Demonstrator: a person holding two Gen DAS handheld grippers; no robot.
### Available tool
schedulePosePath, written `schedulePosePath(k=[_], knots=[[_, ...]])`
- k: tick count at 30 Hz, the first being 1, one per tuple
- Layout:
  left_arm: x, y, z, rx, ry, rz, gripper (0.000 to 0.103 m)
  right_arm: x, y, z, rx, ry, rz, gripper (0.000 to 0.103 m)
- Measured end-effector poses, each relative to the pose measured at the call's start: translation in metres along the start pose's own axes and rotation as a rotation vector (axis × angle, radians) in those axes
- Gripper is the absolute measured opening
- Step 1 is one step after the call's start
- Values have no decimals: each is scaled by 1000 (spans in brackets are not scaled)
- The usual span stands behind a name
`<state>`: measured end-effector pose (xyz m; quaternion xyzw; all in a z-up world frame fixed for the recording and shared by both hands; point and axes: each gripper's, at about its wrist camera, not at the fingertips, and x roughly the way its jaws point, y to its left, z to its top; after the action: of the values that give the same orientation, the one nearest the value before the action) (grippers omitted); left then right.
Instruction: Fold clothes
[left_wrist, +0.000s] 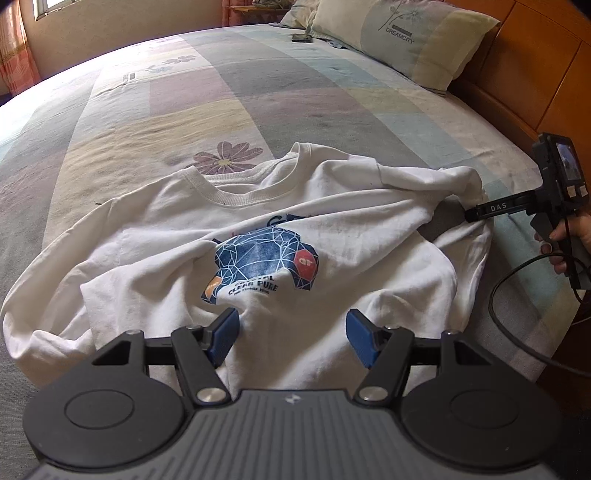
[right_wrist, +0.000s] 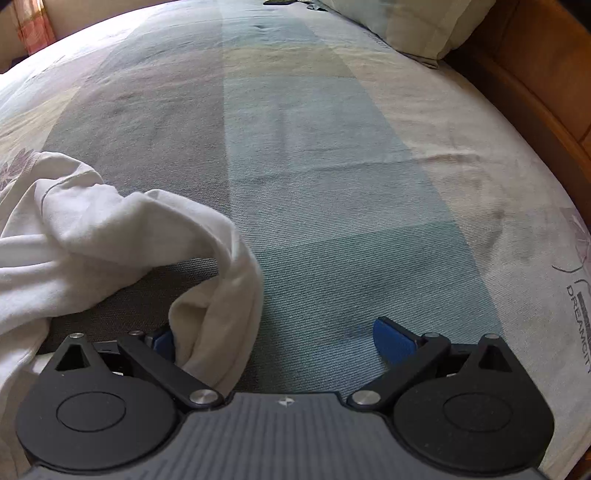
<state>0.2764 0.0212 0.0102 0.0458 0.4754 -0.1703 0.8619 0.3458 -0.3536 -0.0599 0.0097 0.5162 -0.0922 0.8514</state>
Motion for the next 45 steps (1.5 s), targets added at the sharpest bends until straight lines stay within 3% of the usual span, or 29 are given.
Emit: schedulePosePath(k=[5, 9, 13, 17, 23, 27, 31, 34, 39, 45], knots=[[8, -5, 0, 0, 22, -4, 65, 0, -26, 18, -123, -12, -158, 103], [9, -5, -1, -7, 27, 3, 65, 1, -46, 37, -280, -6, -177, 103], [10, -4, -1, -13, 33, 9, 65, -2, -40, 54, -459, -48, -285, 103], [12, -4, -2, -20, 38, 15, 65, -16, -11, 47, -466, -76, -238, 103], [9, -6, -1, -10, 31, 18, 65, -35, 38, 21, -382, -56, 49, 103], [10, -4, -1, -15, 33, 8, 65, -41, 69, 9, -356, -63, 113, 103], [12, -3, -4, -8, 38, -2, 65, -29, 97, -4, -337, -29, 76, 103], [11, -1, -7, -10, 34, -10, 65, -28, 89, -19, -328, -27, 62, 103], [11, 6, -12, -35, 30, -17, 65, -31, 36, -48, -291, 58, -64, 103], [11, 2, -7, -16, 16, -20, 65, -45, -23, -69, -117, 111, -94, 103]])
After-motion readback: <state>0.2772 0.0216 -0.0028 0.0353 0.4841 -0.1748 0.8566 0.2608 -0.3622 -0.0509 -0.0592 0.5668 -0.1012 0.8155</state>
